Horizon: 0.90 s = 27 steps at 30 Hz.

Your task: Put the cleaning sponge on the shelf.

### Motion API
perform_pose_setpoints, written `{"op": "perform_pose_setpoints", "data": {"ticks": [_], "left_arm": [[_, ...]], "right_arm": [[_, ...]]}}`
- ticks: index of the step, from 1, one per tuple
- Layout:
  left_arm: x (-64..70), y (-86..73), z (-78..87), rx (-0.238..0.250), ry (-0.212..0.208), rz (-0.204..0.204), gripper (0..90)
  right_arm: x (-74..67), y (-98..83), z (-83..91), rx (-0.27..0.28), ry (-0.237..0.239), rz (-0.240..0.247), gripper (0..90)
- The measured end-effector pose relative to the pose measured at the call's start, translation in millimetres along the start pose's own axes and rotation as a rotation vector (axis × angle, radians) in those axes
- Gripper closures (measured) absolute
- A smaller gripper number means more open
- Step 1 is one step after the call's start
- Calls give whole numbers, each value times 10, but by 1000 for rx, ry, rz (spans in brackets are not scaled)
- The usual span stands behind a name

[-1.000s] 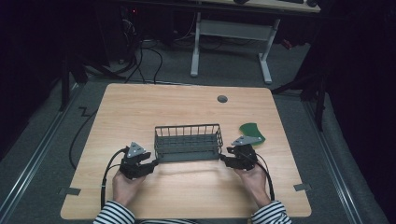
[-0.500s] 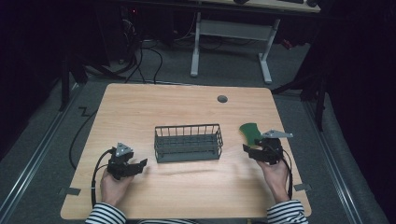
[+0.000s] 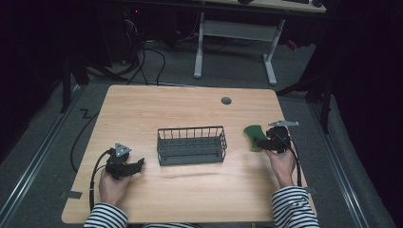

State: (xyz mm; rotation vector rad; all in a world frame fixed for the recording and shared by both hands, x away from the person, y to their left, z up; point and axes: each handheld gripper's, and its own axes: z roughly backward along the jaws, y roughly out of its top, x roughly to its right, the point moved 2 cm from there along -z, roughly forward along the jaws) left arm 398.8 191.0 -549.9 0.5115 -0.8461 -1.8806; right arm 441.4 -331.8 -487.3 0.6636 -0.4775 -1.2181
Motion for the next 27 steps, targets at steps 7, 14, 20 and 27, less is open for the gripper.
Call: {"op": "perform_pose_setpoints", "data": {"ticks": [7, 14, 20, 27], "left_arm": [[4, -2, -1, 0, 12, 8, 286], [2, -2, 0, -2, 8, 9, 286], [0, -2, 0, -1, 7, 10, 288], [1, -3, -1, 0, 8, 10, 288]], "right_arm": [[80, 62, -191, -56, -34, -20, 293], [122, 121, -318, -119, -48, -15, 228], [153, 190, -383, -173, -21, -16, 189], [147, 181, -486, -209, -5, -18, 183]]}}
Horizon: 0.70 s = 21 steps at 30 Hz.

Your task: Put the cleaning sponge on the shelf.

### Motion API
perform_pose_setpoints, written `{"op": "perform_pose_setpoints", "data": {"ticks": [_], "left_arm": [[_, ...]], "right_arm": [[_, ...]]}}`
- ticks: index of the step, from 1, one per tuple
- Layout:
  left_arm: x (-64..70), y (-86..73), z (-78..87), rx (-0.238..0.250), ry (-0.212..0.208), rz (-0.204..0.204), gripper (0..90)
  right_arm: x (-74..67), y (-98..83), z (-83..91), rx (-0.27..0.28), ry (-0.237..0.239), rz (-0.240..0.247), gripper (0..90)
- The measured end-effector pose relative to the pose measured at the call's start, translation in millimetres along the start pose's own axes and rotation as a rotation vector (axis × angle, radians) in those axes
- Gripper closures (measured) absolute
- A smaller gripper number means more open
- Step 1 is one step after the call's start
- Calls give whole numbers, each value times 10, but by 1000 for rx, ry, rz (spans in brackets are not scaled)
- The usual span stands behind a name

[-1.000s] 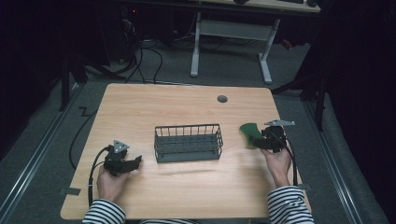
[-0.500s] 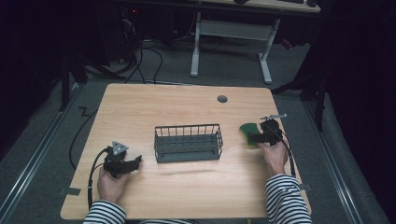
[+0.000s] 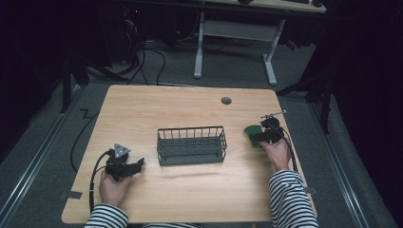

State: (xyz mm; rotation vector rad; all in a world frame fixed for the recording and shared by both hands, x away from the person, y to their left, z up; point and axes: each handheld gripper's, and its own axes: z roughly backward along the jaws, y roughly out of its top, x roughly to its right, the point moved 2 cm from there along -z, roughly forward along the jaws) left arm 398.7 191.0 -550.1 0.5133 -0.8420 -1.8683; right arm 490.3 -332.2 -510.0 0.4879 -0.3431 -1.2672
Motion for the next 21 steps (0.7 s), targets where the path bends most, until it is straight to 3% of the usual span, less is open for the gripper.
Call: {"op": "perform_pose_setpoints", "data": {"ticks": [6, 10, 21], "left_arm": [[0, 0, 0, 0, 0, 0, 288], [0, 1, 0, 0, 0, 1, 289], [-1, 1, -1, 0, 2, 3, 290]], "right_arm": [[19, -17, -64, -24, 10, -11, 199], [-3, -21, -106, -35, 27, -12, 269], [-29, -30, -36, -31, 13, 4, 294]]}}
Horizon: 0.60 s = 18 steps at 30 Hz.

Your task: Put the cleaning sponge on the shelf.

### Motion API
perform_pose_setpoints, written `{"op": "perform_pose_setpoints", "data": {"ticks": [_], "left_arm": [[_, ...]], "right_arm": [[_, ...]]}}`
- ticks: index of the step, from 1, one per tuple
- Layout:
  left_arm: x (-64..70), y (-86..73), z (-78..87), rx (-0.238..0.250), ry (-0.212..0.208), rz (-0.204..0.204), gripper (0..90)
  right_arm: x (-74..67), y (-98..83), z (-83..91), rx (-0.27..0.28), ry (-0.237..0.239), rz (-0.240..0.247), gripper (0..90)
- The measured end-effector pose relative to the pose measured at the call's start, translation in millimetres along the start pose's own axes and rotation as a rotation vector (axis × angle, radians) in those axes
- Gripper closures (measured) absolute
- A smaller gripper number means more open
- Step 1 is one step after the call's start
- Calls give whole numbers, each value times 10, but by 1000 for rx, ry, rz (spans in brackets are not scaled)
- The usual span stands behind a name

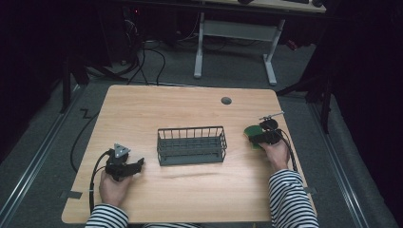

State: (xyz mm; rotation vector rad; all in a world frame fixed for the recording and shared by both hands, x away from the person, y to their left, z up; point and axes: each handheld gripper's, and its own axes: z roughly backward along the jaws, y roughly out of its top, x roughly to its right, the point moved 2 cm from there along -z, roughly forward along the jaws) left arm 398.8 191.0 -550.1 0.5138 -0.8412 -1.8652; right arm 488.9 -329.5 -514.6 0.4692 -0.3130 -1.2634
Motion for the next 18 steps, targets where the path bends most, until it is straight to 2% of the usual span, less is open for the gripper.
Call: {"op": "perform_pose_setpoints", "data": {"ticks": [9, 18], "left_arm": [[0, 0, 0, 0, 0, 0, 290], [1, -1, 2, -2, 1, 0, 288]], "right_arm": [[-77, 14, 193, 55, 41, 29, 296], [-231, 39, 459, 147, 87, 84, 299]]}}
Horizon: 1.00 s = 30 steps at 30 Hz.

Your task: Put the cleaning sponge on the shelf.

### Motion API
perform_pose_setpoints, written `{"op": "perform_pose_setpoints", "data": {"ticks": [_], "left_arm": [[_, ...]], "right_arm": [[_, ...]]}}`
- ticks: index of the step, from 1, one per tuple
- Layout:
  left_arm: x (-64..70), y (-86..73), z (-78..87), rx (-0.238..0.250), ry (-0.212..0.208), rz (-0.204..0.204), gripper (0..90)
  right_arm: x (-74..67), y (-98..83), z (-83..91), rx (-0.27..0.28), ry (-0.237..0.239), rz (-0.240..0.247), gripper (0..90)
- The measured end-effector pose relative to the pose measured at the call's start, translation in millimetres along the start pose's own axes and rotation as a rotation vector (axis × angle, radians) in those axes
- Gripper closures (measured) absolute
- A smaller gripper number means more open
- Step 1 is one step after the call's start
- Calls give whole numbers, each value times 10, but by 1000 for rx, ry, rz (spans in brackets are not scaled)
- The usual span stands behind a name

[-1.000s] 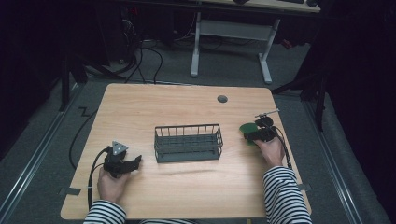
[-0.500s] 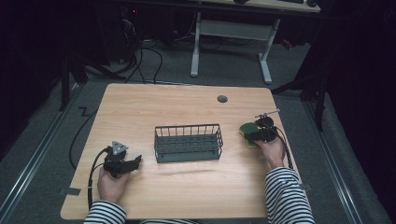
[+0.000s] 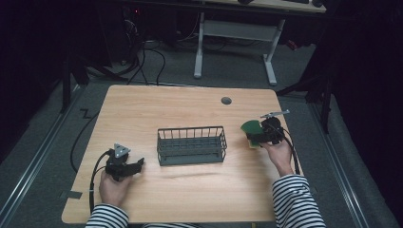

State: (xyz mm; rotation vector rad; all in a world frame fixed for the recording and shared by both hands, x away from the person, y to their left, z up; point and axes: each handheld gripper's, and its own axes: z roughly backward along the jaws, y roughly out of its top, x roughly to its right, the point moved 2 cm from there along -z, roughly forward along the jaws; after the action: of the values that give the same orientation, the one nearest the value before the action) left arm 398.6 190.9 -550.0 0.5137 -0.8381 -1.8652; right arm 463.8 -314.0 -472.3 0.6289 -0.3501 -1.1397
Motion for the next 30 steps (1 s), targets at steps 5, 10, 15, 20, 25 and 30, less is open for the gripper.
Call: {"op": "perform_pose_setpoints", "data": {"ticks": [5, 10, 15, 20, 25, 30], "left_arm": [[1, 0, 0, -1, 0, -1, 285], [2, 0, -1, 0, 0, -1, 282], [1, 0, -1, 0, -1, 0, 281], [-1, 0, -2, 2, -2, 1, 284], [-2, 2, -2, 0, -2, 1, 284], [-2, 3, -5, 2, -1, 3, 284]], "right_arm": [[-48, 19, 55, 18, 34, 0, 300], [-85, 78, 127, 43, 44, 4, 300], [-191, 171, 199, 61, 63, 33, 300], [-316, 258, 297, 76, 69, 72, 299], [-447, 347, 392, 101, 92, 109, 300], [-589, 432, 448, 119, 119, 148, 300]]}}
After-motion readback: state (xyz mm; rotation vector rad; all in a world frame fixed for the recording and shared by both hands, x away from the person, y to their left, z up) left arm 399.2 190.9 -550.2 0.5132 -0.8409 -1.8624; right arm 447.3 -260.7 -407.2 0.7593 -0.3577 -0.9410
